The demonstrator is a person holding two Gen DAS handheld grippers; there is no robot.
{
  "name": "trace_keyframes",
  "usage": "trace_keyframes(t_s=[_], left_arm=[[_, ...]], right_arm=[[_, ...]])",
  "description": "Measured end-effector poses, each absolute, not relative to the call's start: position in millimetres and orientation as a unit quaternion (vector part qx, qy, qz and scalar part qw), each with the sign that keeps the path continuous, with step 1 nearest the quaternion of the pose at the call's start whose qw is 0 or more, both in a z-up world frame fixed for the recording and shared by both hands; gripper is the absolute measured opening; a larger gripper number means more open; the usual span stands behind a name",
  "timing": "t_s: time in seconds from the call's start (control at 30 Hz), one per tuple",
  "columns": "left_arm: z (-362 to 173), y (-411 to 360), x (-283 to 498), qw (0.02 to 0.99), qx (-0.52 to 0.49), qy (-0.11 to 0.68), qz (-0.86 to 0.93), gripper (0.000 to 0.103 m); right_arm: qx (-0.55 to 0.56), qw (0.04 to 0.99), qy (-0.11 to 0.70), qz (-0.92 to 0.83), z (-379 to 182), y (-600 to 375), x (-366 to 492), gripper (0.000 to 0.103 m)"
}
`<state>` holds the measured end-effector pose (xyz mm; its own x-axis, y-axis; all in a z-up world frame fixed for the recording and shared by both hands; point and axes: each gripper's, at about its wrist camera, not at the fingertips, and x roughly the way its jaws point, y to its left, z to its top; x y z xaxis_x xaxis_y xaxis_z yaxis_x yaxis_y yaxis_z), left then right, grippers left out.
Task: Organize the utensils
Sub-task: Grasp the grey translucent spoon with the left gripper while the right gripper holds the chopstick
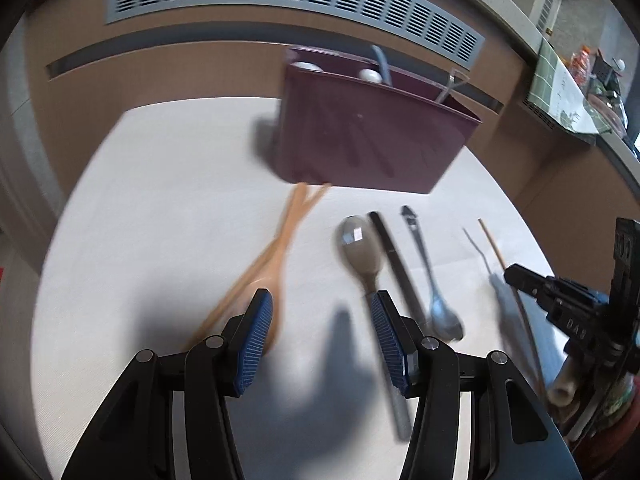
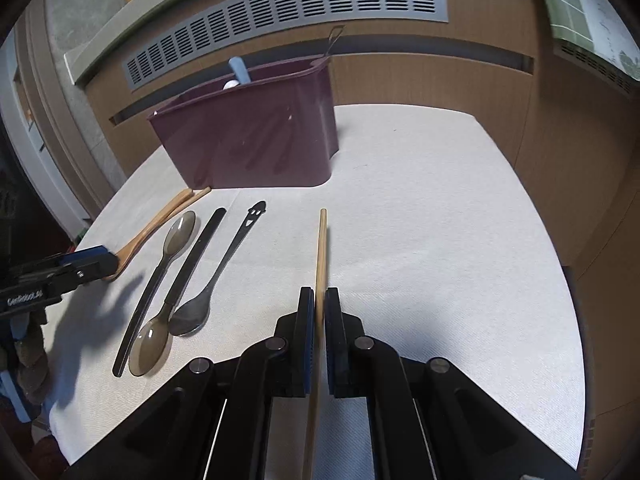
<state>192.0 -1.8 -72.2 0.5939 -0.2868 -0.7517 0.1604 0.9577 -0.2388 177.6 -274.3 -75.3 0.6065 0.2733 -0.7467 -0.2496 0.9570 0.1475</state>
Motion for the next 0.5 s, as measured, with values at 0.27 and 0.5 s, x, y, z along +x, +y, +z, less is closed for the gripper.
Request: trace_keyframes(t_s=[0.27,0.5], left_arm=[[-81,-46,225,0.883,-0.044,0.458,-0.094,0.052],[-86,-60,242,0.884,-0.015,0.464,-0.062,0.052]], right_arm=[[0.022,0.901,0.408,0.143,-73,-282,172,0.005],[0.018,0.907,0.396,0.139,-67,-285,166,0.005]])
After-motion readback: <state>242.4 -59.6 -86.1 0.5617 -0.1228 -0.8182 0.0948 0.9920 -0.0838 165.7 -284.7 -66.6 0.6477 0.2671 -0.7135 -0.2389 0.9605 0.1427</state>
